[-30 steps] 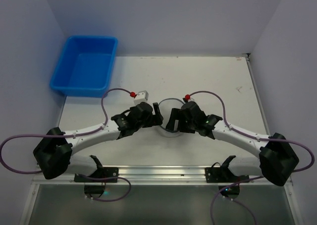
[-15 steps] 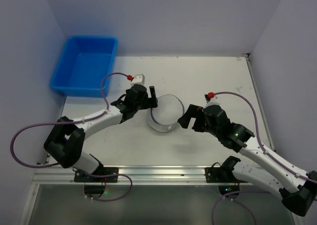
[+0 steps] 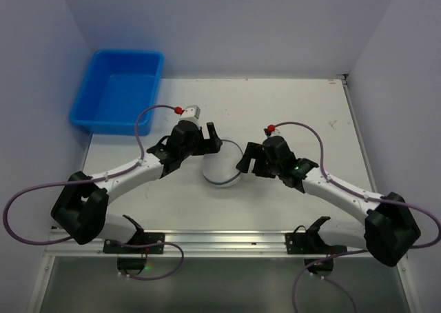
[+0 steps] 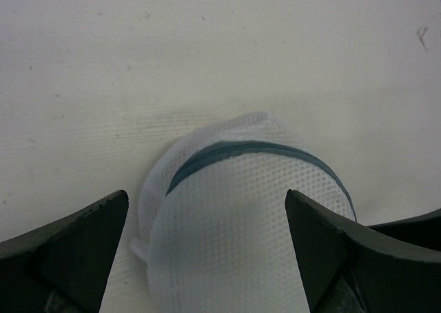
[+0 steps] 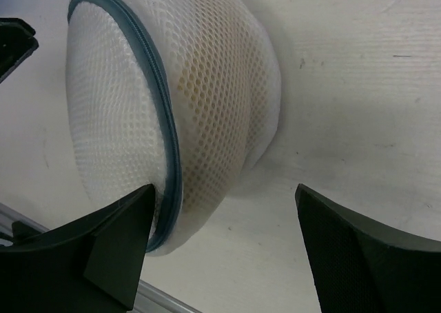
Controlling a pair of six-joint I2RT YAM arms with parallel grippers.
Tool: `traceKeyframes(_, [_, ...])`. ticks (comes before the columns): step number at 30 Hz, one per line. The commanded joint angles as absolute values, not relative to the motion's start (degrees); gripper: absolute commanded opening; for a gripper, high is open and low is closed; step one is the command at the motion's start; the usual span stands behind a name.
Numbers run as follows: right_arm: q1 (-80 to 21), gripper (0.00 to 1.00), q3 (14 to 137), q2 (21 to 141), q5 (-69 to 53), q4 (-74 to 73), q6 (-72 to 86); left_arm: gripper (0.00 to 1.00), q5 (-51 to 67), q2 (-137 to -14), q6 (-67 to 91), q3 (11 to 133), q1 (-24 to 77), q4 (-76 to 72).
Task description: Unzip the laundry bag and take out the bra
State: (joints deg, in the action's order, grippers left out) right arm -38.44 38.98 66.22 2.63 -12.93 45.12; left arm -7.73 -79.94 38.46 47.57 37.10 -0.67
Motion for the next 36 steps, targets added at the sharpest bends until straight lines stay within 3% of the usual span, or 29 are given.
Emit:
traceKeyframes(1, [-38.14,0.84,40.17,70.83,-1.58,-3.26,44.91,1.00,-6.33,-80.59,39.81,47.11,37.00,-3.96])
traceKeyframes(4, [-37.44,0.81,39.20,73.47,-1.67,-1.58,45.61,1.00,-5.80,-81.12,39.29,47.72,37.00,-3.95])
traceKeyframes(11, [-30.69,0.53,34.28,75.14,-6.06,-0.35,46.59,1.00,-6.07,-76.74,36.83,46.94,36.91,-0.09])
traceKeyframes(18, [-28.57,0.34,36.56,79.54,-11.51,-0.70,43.33,1.00,-2.29,-77.52,32.61,48.34,36.74,2.72])
traceKeyframes(26, [-28.39,0.33,37.35,80.07,-13.10,-0.88,42.45,0.97,9.82,-77.43,33.31,48.35,36.83,2.99])
traceKeyframes(36, [-28.21,0.34,41.31,79.28,-13.01,-4.92,39.11,0.94,13.35,-75.05,27.43,44.82,36.83,3.52])
